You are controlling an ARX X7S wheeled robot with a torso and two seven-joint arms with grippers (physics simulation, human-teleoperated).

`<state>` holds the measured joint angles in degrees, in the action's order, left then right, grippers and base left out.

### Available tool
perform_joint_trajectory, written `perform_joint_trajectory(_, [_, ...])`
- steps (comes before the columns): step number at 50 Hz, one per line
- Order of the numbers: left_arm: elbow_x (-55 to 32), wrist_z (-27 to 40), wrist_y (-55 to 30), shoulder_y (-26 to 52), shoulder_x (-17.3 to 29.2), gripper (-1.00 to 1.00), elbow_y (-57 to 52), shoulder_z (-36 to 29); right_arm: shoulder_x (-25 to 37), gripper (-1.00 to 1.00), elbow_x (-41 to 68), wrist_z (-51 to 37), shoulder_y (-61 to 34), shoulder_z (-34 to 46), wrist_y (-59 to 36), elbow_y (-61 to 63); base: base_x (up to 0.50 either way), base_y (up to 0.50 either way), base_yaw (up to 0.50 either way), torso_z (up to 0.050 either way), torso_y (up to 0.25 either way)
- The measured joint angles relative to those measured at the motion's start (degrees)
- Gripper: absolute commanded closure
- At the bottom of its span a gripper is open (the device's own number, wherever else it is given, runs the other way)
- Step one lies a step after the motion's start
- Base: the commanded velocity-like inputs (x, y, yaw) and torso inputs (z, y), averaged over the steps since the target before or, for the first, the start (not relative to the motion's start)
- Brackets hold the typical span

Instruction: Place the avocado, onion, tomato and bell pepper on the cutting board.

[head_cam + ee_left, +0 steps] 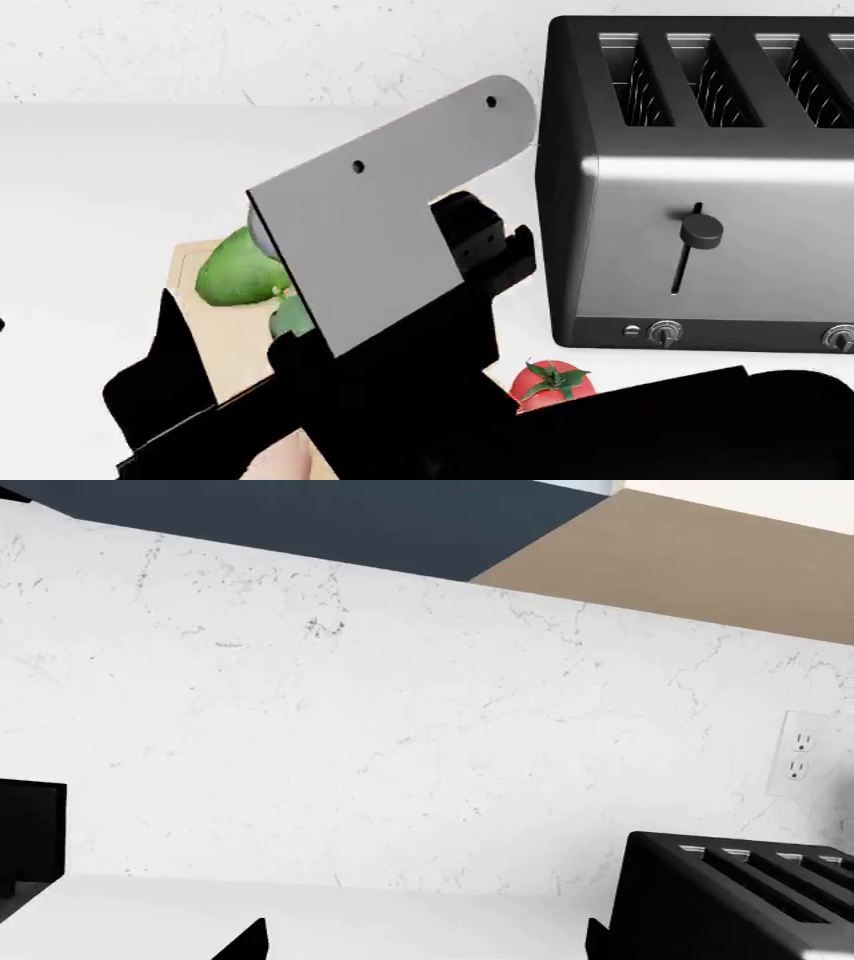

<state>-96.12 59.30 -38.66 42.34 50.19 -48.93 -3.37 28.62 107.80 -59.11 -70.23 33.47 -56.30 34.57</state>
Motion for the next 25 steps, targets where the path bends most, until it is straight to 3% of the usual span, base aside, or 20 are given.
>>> perform_joint_trajectory(12, [1.0, -1.1, -0.3, 0.4, -0.6, -1.00, 0.8, -0.7, 13.2, -1.00, 6.9, -7.5, -4.4, -5.0, -1.1, 1.5, 0.00, 0.00, 0.00, 0.000, 0.000])
perform_joint_trajectory(25, [1.6, -1.9, -0.5, 0.9, -1.1, -1.00, 1.5, -1.4, 25.2, -1.00, 7.6, -10.3, 2.0, -10.2, 0.4, 3.8, 0.00, 0.00, 0.00, 0.000, 0.000])
